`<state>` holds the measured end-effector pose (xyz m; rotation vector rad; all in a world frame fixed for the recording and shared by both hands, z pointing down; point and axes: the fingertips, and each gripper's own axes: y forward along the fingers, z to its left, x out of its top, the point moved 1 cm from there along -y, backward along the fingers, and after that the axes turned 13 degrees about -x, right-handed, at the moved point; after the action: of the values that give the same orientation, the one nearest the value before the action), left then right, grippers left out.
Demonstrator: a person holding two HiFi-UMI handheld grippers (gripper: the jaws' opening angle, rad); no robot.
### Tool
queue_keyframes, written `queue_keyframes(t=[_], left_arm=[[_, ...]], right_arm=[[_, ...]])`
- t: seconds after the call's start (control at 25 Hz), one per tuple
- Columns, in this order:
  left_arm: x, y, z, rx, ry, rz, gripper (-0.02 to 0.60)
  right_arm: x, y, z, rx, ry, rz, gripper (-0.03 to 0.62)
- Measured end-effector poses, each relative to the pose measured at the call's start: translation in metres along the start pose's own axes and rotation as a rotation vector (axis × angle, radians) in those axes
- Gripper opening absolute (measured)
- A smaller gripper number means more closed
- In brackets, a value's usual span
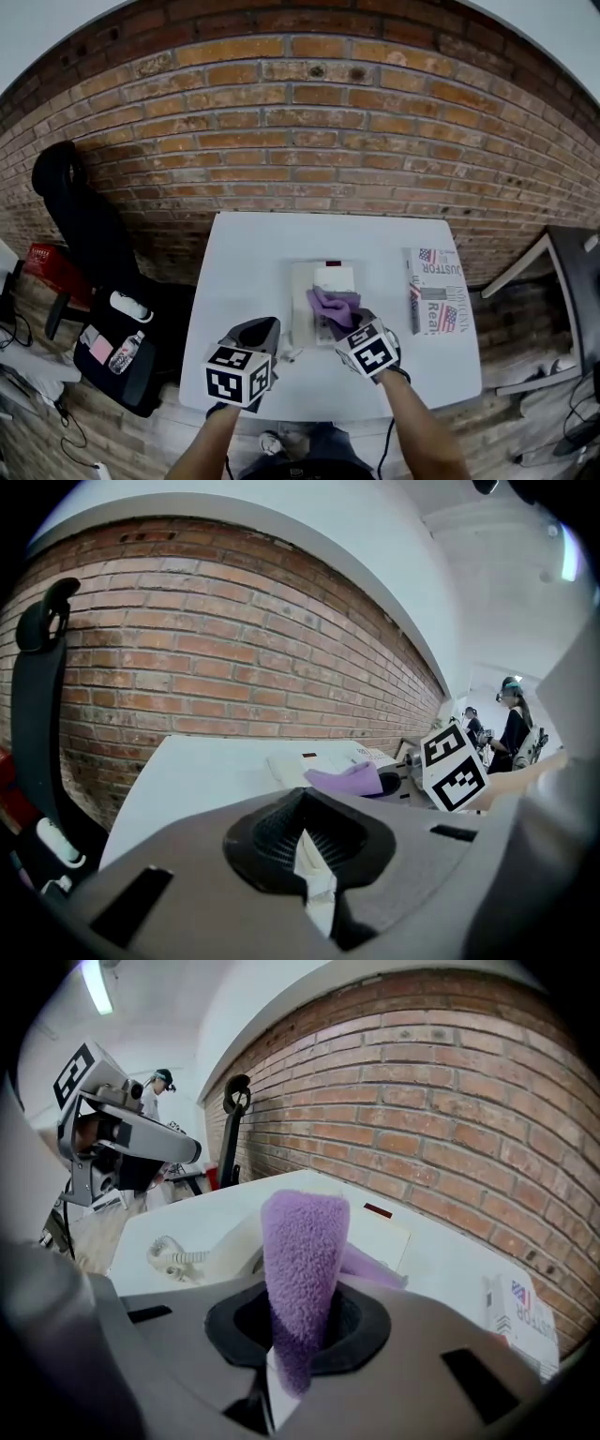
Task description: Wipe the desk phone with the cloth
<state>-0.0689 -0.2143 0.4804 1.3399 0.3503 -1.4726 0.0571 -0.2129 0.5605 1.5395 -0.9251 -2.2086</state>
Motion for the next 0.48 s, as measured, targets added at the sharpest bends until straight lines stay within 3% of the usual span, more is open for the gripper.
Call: queue_keyframes(t=[0.48], left_arm=[[-0.011, -0.015, -0.01, -0.042, 0.034, 0.009, 0.005]], right_arm=[[-0.032, -0.023, 0.028, 0.001, 0.016, 0.042, 0.044]])
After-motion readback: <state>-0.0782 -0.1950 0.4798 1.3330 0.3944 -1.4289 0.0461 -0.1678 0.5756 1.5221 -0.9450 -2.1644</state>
